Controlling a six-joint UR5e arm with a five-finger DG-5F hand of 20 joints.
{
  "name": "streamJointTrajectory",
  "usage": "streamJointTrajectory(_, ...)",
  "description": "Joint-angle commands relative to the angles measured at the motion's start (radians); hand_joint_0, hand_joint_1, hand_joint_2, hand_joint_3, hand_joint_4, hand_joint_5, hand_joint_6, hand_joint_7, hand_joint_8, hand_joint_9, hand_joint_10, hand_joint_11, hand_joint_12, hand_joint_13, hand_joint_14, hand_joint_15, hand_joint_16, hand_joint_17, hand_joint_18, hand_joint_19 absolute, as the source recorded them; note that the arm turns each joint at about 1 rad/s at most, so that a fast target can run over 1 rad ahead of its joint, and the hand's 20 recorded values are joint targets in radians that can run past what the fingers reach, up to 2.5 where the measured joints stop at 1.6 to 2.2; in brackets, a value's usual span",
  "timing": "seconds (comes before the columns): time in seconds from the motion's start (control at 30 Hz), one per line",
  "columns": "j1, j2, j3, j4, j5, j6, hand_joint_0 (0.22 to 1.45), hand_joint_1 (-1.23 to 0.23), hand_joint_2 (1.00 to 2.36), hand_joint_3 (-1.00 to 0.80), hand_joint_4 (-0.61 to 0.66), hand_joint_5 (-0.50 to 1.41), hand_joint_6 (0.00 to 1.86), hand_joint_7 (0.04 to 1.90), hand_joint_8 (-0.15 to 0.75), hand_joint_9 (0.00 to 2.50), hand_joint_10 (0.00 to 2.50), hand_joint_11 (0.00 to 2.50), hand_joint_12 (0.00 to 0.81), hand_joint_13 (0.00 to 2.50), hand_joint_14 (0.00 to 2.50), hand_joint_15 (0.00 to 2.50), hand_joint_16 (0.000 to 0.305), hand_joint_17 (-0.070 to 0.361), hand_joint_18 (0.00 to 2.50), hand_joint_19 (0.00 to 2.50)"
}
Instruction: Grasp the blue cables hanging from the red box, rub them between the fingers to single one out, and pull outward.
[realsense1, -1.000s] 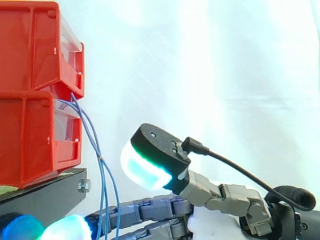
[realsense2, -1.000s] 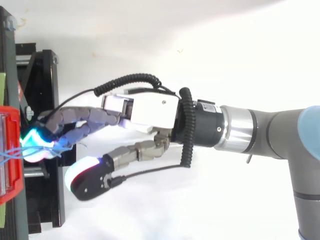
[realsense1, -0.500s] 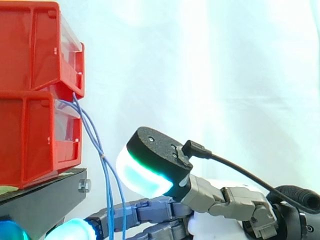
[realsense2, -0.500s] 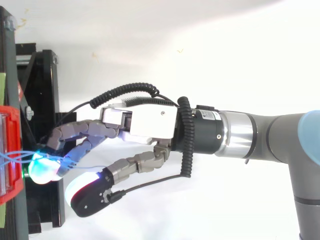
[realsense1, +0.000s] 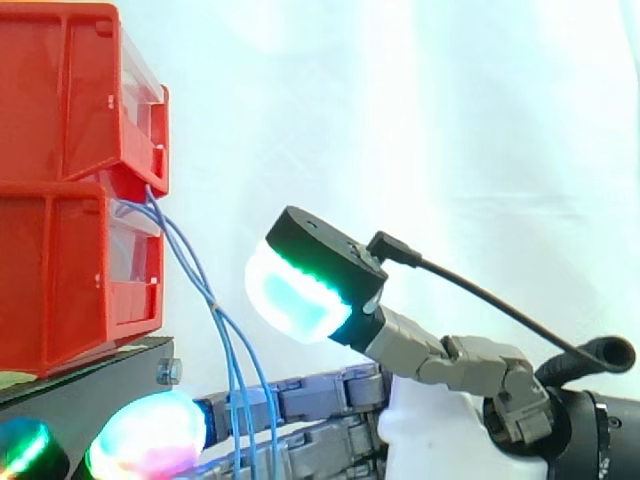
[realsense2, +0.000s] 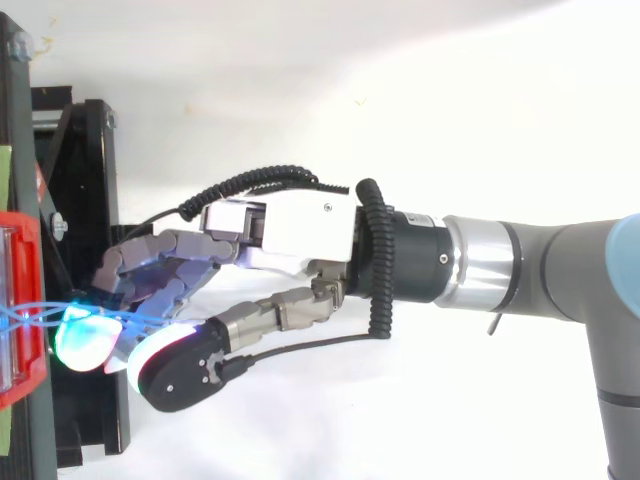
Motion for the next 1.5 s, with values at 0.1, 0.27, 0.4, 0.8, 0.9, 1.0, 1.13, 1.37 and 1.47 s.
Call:
streamJointTrajectory(0.1, -0.008, 0.044, 0.0, -0.122, -0.001, 0.012, 0.55, -0.54, 1.0, -0.47, 0.34, -0.11, 0.5, 0.92, 0.289, 0.88, 0.01, 0.27, 0.359, 0.51, 0.01, 0.26, 0.052, 0.117, 0.38, 0.31)
streamJointTrajectory(0.27, -0.013, 0.078, 0.0, -0.226, 0.001, 0.013, 0.55, -0.54, 1.0, -0.47, 0.34, -0.11, 0.5, 0.92, 0.288, 0.88, 0.01, 0.27, 0.359, 0.52, 0.01, 0.27, 0.052, 0.117, 0.42, 0.33)
streamJointTrajectory(0.4, -0.013, 0.109, -0.001, -0.288, 0.002, 0.012, 0.56, -0.55, 1.0, -0.47, 0.33, -0.11, 0.5, 0.93, 0.287, 0.89, 0.01, 0.28, 0.359, 0.54, 0.01, 0.28, 0.052, 0.116, 0.43, 0.34)
streamJointTrajectory(0.8, -0.007, 0.15, 0.002, -0.335, 0.002, 0.002, 0.57, -0.57, 1.0, -0.45, 0.33, -0.1, 0.5, 0.98, 0.287, 0.9, 0.01, 0.28, 0.357, 0.59, 0.01, 0.29, 0.051, 0.114, 0.47, 0.36)
streamJointTrajectory(0.9, -0.004, 0.15, 0.003, -0.334, 0.007, 0.001, 0.57, -0.57, 1.0, -0.44, 0.33, -0.1, 0.5, 1.0, 0.285, 0.91, 0.01, 0.28, 0.354, 0.6, 0.01, 0.3, 0.05, 0.113, 0.48, 0.37)
streamJointTrajectory(1.0, -0.002, 0.15, 0.005, -0.334, 0.016, 0.001, 0.58, -0.58, 1.0, -0.43, 0.32, -0.09, 0.5, 1.03, 0.287, 0.91, 0.01, 0.28, 0.352, 0.6, 0.01, 0.3, 0.05, 0.113, 0.49, 0.37)
streamJointTrajectory(1.13, -0.002, 0.15, 0.014, -0.337, 0.018, 0.009, 0.59, -0.6, 1.01, -0.42, 0.31, -0.09, 0.5, 1.07, 0.286, 0.91, 0.01, 0.28, 0.35, 0.61, 0.01, 0.32, 0.05, 0.112, 0.49, 0.37)
streamJointTrajectory(1.37, -0.013, 0.15, 0.042, -0.363, 0.015, 0.01, 0.61, -0.67, 1.01, -0.34, 0.25, -0.08, 0.5, 1.26, 0.283, 0.91, 0.01, 0.32, 0.349, 0.62, 0.01, 0.33, 0.049, 0.11, 0.5, 0.38)
streamJointTrajectory(1.47, -0.013, 0.15, 0.057, -0.391, 0.015, 0.01, 0.62, -0.71, 1.02, -0.27, 0.21, -0.08, 0.51, 1.35, 0.275, 0.9, 0.01, 0.34, 0.351, 0.62, 0.01, 0.34, 0.049, 0.11, 0.51, 0.39)
